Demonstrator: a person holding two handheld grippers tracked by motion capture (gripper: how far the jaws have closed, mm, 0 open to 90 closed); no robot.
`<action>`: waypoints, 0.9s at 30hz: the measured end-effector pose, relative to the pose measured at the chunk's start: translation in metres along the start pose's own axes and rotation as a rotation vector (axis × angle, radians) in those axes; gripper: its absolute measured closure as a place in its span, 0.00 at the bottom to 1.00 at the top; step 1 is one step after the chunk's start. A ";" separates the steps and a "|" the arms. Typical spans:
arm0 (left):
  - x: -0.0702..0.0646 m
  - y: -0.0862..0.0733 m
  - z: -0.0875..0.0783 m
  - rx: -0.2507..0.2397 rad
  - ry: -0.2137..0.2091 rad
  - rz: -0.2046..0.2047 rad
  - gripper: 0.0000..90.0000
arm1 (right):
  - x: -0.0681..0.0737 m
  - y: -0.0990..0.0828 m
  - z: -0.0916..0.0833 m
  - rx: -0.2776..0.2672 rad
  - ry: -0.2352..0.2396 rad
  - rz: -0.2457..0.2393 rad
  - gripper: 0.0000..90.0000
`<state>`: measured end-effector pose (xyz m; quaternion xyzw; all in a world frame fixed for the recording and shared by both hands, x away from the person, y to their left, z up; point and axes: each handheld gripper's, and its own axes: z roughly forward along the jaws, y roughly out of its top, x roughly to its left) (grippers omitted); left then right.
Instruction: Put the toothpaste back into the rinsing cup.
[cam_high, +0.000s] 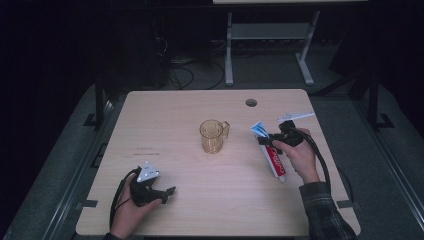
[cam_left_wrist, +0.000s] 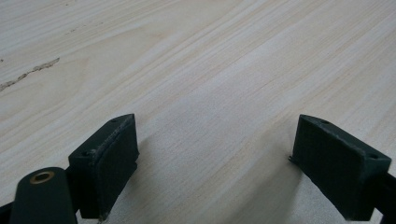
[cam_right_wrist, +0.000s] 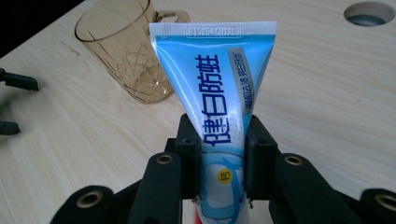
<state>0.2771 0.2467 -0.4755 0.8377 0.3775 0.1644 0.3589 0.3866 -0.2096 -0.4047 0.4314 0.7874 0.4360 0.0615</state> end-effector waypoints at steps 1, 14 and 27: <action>0.000 0.000 0.000 0.000 0.000 0.000 0.15 | 0.000 0.000 -0.002 -0.008 0.000 -0.001 0.79; 0.000 0.000 0.000 0.000 0.000 0.000 0.15 | 0.004 0.004 -0.020 -0.158 0.051 -0.026 0.80; 0.000 0.000 0.000 0.000 0.000 0.001 0.15 | 0.009 0.009 -0.027 -0.242 0.057 -0.037 0.80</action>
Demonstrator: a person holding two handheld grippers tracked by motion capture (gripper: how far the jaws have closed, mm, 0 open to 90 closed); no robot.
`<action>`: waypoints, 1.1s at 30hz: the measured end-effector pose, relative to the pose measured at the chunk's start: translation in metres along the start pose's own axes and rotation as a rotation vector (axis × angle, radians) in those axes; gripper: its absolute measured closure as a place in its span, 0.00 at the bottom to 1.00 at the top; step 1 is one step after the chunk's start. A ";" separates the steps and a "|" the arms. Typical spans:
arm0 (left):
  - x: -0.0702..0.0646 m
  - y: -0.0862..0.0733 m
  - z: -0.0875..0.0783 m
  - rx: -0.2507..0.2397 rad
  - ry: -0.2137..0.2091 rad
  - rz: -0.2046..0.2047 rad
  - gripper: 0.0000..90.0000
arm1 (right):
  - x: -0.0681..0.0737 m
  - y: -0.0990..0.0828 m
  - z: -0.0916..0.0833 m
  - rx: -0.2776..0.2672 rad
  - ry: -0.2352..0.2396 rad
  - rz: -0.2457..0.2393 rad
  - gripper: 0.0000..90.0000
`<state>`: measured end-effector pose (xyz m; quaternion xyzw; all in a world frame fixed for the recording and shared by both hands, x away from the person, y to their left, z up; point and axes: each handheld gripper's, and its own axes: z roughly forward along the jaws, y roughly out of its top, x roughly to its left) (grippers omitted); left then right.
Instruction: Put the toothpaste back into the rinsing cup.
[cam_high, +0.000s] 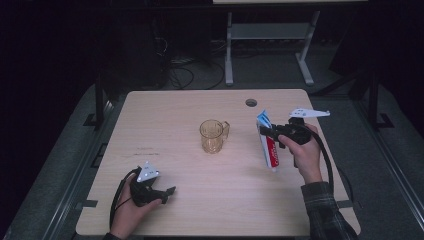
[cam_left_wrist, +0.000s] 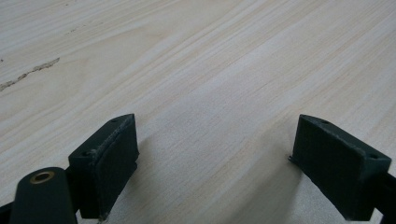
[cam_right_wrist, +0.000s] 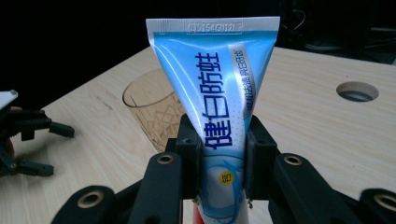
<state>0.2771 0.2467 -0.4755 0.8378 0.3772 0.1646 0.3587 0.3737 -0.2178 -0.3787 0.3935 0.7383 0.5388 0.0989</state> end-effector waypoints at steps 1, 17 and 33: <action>0.000 0.000 0.000 0.000 0.000 0.000 0.15 | 0.001 0.002 -0.001 -0.007 -0.005 -0.001 0.80; 0.000 0.000 0.000 0.000 0.000 0.000 0.15 | 0.012 0.027 0.000 -0.045 -0.004 -0.048 0.79; 0.000 0.000 0.000 -0.001 -0.001 0.003 0.15 | 0.024 0.052 0.013 -0.062 0.006 -0.085 0.79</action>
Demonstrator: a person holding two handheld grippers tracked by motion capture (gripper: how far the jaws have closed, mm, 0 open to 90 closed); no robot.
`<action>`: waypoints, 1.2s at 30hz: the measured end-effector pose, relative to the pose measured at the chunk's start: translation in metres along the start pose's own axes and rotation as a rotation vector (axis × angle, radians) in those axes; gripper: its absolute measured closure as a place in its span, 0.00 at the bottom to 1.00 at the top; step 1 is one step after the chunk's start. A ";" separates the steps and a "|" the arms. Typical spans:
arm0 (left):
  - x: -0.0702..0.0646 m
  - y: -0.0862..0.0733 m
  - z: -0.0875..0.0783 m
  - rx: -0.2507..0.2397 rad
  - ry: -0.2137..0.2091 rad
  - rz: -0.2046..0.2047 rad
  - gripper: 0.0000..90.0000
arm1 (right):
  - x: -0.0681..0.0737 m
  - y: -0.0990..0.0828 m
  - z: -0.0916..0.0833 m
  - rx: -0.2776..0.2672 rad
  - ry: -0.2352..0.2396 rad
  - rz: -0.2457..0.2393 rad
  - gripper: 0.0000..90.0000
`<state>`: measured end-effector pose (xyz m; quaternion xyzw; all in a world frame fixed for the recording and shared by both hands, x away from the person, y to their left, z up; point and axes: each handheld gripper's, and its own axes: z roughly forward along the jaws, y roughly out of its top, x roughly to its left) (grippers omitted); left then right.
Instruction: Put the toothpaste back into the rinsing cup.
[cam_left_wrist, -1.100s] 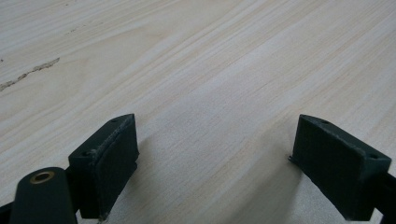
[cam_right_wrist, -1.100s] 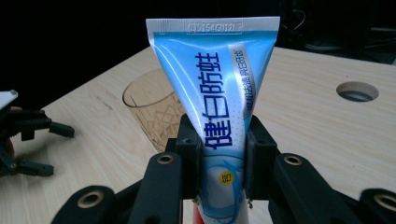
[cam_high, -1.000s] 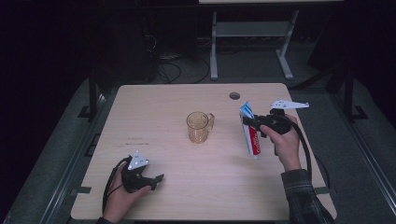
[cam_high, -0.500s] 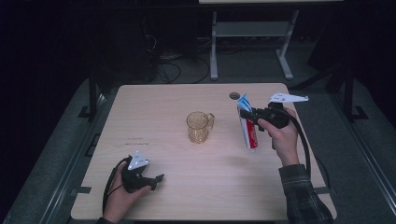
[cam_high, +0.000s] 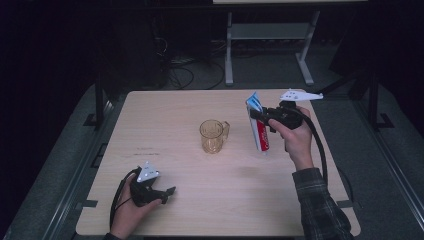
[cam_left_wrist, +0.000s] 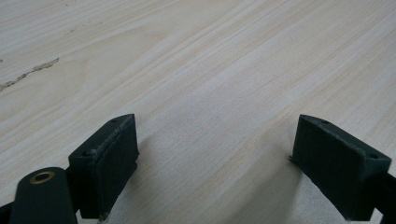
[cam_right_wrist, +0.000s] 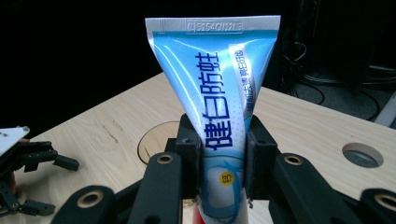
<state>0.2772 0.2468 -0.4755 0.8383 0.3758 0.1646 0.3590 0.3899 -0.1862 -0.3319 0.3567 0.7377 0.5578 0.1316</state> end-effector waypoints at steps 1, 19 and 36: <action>0.000 0.000 0.000 0.000 0.000 0.000 0.15 | 0.000 0.000 0.000 0.000 0.000 0.000 0.79; 0.000 0.000 0.000 0.002 -0.002 0.004 0.15 | 0.010 0.019 0.028 0.006 0.021 -0.026 0.79; 0.000 0.000 0.000 0.003 -0.003 0.006 0.15 | 0.015 0.037 0.052 -0.007 0.028 -0.031 0.79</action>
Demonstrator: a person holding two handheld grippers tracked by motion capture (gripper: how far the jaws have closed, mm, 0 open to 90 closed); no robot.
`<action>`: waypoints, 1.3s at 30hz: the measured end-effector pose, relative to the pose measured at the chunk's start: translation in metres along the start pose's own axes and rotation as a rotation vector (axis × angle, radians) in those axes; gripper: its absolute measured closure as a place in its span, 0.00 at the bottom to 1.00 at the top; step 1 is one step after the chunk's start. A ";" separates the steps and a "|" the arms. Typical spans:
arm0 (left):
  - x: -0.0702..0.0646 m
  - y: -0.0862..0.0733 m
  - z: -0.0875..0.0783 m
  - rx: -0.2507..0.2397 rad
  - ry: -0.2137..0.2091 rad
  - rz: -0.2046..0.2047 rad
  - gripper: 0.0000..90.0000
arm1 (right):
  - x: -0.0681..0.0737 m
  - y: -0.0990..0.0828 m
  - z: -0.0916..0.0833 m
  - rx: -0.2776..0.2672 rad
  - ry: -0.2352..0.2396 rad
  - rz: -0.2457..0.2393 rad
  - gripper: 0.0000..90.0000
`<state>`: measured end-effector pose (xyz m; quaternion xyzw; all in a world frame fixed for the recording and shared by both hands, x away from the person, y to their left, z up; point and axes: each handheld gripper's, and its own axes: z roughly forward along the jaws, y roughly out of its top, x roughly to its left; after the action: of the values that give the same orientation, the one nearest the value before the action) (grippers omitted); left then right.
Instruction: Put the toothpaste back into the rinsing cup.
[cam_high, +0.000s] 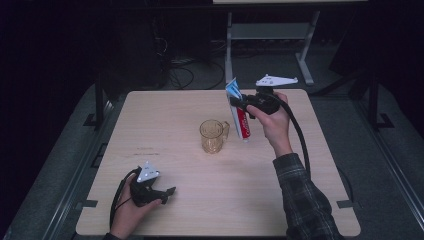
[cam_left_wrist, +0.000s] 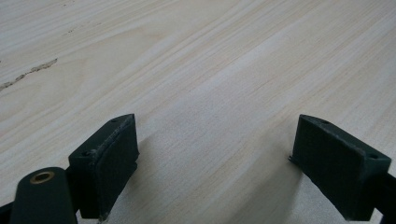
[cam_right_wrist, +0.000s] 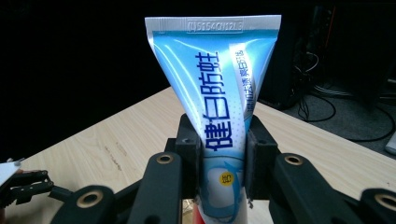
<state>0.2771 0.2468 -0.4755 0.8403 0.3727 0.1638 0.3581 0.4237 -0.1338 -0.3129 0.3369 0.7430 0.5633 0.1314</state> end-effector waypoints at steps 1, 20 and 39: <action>0.000 0.000 0.000 -0.001 0.000 0.001 0.15 | 0.000 0.001 0.001 0.001 -0.001 -0.004 0.79; -0.001 0.000 0.000 -0.001 -0.006 0.002 0.15 | 0.010 0.024 0.031 -0.002 0.015 -0.017 0.79; -0.001 0.000 0.000 -0.002 -0.010 0.005 0.15 | 0.023 0.037 0.056 -0.009 0.040 -0.024 0.79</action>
<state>0.2762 0.2463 -0.4756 0.8417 0.3685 0.1608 0.3604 0.4516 -0.0714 -0.2934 0.3161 0.7468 0.5717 0.1247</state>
